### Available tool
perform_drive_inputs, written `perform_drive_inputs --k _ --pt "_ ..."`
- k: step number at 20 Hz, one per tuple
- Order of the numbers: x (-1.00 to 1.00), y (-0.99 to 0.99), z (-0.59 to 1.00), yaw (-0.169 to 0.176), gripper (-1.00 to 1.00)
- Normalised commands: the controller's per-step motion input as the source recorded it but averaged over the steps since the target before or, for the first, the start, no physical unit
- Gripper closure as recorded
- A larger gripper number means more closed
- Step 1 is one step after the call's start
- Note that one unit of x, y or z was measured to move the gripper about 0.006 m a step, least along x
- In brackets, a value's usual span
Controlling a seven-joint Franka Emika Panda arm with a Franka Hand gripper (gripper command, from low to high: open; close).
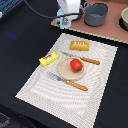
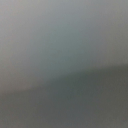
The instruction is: Interact with the objects in diverse but meaningful ways.
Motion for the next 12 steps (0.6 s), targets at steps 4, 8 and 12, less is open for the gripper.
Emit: perform_drive_inputs --k 4,8,12 --pt "-0.1 0.08 -0.58 -0.084 1.0" --pt "0.0 0.04 -0.6 -0.07 1.0" --pt "0.01 0.04 -0.5 -0.07 1.0"
